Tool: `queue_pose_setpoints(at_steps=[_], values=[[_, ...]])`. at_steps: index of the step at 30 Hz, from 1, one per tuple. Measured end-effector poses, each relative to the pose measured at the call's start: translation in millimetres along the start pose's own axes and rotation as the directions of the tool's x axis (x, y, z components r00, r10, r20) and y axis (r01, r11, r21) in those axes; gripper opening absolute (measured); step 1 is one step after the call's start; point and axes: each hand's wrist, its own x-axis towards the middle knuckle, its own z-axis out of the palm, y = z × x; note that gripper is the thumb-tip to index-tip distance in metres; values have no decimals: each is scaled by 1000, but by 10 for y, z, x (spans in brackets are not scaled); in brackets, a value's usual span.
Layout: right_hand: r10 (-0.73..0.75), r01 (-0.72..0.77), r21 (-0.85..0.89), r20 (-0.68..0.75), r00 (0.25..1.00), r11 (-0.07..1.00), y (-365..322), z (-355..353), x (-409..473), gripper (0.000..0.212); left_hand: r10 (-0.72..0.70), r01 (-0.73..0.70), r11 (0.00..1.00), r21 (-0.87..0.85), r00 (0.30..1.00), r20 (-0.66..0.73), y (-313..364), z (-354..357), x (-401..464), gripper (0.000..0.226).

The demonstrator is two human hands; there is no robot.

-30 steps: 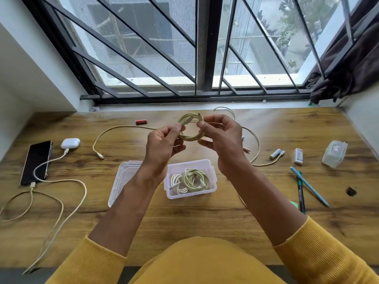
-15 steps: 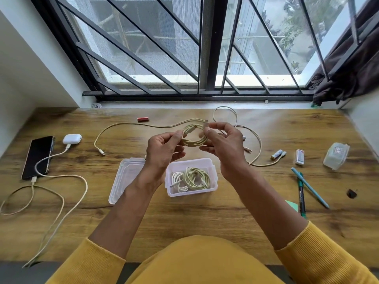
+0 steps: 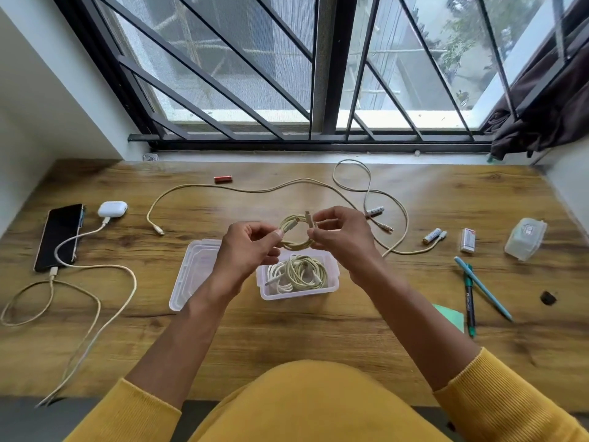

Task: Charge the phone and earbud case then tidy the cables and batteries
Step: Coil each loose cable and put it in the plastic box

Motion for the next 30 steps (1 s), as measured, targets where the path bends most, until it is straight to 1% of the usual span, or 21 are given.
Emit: queue_pose_setpoints(at_steps=[3,6,10,13,17,19,23,27,30], values=[[-22,17,-176,-24,999,984,80,3,3,15,-1,-2,996,86,1000,29,-35,-19,-62,11],[-47,35,-355,-23,999,934,149,0,4,10,-10,6,988,154,1000,21,-78,-17,-103,11],[-66,56,-463,-7,998,885,221,15,-13,6,-7,9,965,261,1000,-9,-163,25,-108,10],[-90,75,-544,0,996,836,283,25,-1,7,18,-1,933,359,999,-44,-221,90,-87,11],[-101,89,-565,10,995,820,382,67,29,10,100,-42,818,573,992,-71,-259,143,-50,11],[-93,91,-557,25,995,826,420,114,27,9,128,-48,769,637,988,-80,-260,129,-44,11],[-96,111,-542,55,994,833,449,199,27,7,170,-56,693,719,981,-88,-304,62,-40,11],[-110,121,-540,52,993,833,480,268,-2,4,221,-33,635,772,965,-141,-374,56,-41,15],[-109,111,-521,34,993,846,498,299,-4,4,205,-10,614,789,968,-147,-429,57,-4,16]])
